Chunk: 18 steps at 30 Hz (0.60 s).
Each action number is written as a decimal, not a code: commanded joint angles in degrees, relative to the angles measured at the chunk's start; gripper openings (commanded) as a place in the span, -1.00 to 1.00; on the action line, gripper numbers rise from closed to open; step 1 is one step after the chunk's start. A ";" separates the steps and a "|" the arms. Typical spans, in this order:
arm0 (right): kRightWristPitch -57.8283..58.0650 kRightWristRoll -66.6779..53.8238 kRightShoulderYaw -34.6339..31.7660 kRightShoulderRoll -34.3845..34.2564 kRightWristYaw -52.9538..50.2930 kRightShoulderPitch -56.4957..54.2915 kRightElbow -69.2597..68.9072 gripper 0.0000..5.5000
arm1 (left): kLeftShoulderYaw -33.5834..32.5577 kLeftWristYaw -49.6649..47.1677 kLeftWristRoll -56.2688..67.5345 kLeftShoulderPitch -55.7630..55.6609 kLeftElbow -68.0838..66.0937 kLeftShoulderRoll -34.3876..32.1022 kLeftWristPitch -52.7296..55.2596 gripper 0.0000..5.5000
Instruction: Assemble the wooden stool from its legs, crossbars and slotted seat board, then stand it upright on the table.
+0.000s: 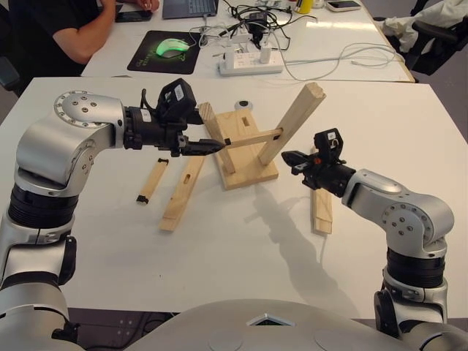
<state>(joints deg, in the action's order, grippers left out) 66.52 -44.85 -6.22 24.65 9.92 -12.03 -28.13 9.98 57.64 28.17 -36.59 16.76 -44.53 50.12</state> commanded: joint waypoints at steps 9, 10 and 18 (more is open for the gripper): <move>-9.90 5.08 6.16 1.81 10.77 4.34 3.16 -1.00 | -4.66 2.03 -7.47 20.63 -0.53 -17.45 -5.21 0.49; -12.28 6.20 7.82 0.30 11.11 5.22 3.76 -1.00 | -6.45 1.75 -7.13 22.61 -0.58 -17.55 -5.38 0.49; -24.34 17.02 15.44 -5.74 9.03 8.21 9.33 -1.00 | -15.10 -1.43 -4.95 26.44 -1.64 -13.97 -7.35 0.49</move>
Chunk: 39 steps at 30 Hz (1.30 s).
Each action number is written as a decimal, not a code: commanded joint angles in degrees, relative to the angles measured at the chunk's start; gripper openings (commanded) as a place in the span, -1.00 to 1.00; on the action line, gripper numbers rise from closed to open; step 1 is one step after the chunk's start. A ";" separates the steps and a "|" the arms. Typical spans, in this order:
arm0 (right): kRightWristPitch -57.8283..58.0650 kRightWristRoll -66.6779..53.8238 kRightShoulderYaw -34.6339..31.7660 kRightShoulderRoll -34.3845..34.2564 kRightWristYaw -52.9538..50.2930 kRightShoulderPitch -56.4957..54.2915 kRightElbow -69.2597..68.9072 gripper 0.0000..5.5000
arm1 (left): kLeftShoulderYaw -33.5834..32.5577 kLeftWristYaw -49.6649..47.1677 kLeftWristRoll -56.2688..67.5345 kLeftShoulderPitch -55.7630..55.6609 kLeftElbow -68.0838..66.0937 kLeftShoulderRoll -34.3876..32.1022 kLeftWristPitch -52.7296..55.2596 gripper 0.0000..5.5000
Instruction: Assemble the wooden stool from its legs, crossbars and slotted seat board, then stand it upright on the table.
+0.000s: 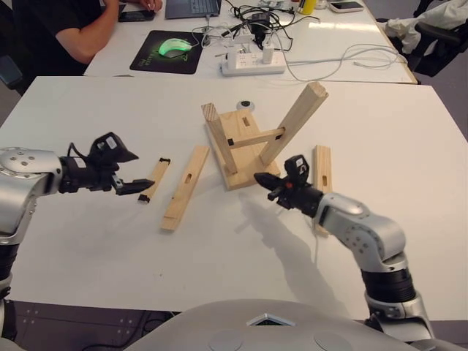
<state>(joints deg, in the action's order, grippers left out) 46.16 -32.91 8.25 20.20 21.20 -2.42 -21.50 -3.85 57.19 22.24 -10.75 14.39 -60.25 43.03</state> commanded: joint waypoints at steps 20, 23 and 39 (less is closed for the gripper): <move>-4.76 19.78 2.24 -8.94 -10.67 -7.26 13.41 -1.00 | 0.74 -7.62 3.90 -0.47 5.88 9.90 3.49 0.49; 3.03 20.51 3.68 -6.90 -9.83 -7.58 10.43 -1.00 | -0.14 -8.16 3.80 -0.54 6.01 9.61 3.34 0.49; 37.89 15.15 0.14 -15.50 -12.61 -10.41 -7.67 -1.00 | -5.29 -17.55 3.58 -3.44 6.70 15.66 -0.26 0.49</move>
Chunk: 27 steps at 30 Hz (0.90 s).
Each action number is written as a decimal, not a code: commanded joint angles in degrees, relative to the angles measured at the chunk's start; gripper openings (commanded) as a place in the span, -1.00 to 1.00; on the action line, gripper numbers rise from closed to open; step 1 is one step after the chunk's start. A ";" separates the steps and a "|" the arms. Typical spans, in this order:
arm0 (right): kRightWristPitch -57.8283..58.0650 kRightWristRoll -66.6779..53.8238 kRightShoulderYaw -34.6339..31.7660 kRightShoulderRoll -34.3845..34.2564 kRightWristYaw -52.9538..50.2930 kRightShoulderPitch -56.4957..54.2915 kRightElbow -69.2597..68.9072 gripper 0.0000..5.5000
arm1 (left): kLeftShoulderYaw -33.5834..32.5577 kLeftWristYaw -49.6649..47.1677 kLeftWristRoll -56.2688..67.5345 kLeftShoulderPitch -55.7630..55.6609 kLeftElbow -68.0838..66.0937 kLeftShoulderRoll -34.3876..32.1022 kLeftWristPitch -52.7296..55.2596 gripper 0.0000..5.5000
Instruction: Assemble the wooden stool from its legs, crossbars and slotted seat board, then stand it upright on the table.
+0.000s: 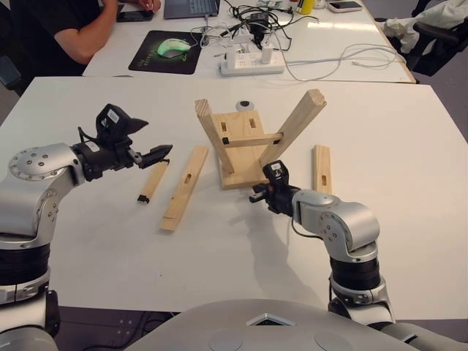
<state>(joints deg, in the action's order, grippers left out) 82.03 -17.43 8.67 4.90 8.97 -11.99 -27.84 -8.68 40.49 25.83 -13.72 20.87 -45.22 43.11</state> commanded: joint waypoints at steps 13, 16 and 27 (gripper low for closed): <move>-17.18 1.91 -0.51 7.76 5.80 -4.79 5.22 -1.00 | -4.72 -6.52 0.52 -4.16 -1.75 5.50 -5.26 0.49; -20.65 5.01 1.97 6.20 2.54 -1.97 10.39 -1.00 | -5.54 -9.56 1.66 -9.94 -2.56 8.56 -6.69 0.49; -15.98 5.90 6.20 -0.46 -0.10 2.03 12.77 -1.00 | -2.45 -19.89 3.02 -16.00 3.56 20.07 -9.21 0.49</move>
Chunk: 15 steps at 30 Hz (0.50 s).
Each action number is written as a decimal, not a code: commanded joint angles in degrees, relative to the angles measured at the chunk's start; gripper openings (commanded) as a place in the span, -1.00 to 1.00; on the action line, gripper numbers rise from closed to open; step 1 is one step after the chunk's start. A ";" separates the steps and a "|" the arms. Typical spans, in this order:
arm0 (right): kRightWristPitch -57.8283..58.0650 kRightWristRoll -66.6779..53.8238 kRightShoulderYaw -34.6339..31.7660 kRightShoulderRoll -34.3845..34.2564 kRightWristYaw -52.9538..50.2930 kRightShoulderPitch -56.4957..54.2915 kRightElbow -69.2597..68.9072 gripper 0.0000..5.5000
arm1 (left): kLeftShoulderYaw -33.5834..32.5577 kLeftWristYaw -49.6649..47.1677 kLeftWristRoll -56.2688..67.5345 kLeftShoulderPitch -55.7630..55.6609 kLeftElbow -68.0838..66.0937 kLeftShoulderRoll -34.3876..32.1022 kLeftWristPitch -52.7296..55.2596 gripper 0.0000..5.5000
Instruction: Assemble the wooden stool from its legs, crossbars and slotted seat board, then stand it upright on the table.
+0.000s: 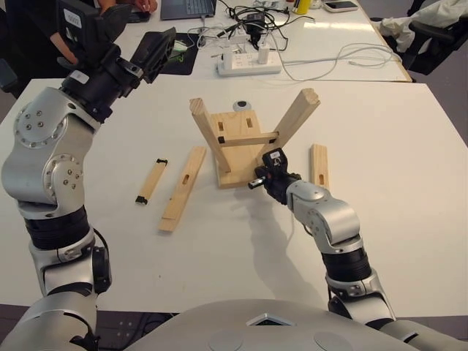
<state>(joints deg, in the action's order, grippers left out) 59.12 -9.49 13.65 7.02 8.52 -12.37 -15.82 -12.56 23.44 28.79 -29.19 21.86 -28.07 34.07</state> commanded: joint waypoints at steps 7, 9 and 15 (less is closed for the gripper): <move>10.82 -2.05 -0.66 -3.65 -0.26 -0.25 -1.40 -1.00 | 1.87 -6.37 -1.43 -0.68 3.79 5.23 -2.19 0.49; 9.62 -1.78 -0.91 -2.88 -0.16 -0.33 -1.06 -1.00 | 2.10 -5.93 -1.64 -0.59 3.31 4.51 -2.46 0.49; -2.16 -0.74 0.37 2.56 4.21 -0.98 -4.14 -1.00 | 0.21 -4.77 -0.32 -2.17 0.11 3.75 -3.30 0.49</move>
<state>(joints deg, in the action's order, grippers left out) 60.50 -10.31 15.12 8.54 11.73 -13.36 -18.16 -11.56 18.23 28.25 -29.77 22.98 -23.57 31.50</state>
